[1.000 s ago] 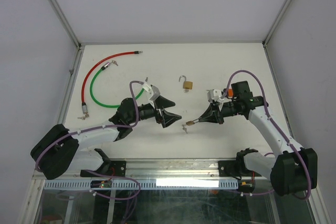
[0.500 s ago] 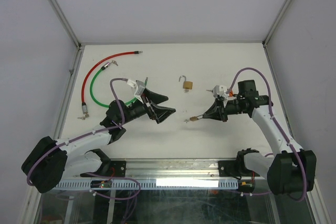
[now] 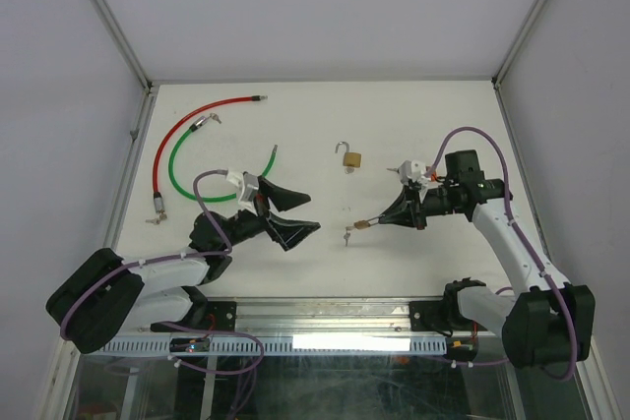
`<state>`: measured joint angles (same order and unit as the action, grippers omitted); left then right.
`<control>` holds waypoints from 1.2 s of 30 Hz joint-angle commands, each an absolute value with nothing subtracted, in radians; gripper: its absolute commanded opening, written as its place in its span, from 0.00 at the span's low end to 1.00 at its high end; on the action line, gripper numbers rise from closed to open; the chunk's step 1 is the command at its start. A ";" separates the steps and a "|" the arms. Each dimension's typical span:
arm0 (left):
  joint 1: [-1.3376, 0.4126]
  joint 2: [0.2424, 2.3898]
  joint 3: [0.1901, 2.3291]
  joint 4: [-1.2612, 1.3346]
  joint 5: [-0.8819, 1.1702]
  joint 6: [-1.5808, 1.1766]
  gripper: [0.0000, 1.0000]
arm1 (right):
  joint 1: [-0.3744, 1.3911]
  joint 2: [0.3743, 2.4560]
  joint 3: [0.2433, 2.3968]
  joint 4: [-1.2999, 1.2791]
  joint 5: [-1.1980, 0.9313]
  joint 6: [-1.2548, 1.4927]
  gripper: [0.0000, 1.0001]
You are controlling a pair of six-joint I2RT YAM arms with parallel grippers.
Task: Lock with the key
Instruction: Pick up the lock from the center of the board.
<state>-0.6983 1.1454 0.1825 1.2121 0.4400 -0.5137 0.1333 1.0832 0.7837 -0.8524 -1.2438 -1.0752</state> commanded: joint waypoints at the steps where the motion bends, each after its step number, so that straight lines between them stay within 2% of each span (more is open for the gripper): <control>1: -0.691 1.155 0.179 1.393 0.512 -0.490 0.99 | 0.162 1.070 0.828 -0.848 -1.295 -1.086 0.00; 12: -0.691 1.191 0.198 1.307 0.680 -0.255 0.99 | 0.182 1.077 0.828 -0.850 -1.296 -1.088 0.00; 21: -0.691 1.388 0.282 1.403 0.787 -0.198 0.99 | 0.185 1.074 0.817 -0.859 -1.308 -1.123 0.00; 24: -0.692 1.482 0.313 1.479 0.817 -0.261 0.95 | 0.186 1.072 0.815 -0.859 -1.312 -1.131 0.00; 27: -0.703 1.572 0.329 1.606 0.811 -0.332 0.86 | 0.191 1.074 0.814 -0.858 -1.312 -1.131 0.00; 36: -0.810 1.670 0.353 1.645 0.658 -0.200 0.73 | 0.201 1.078 0.813 -0.857 -1.310 -1.131 0.00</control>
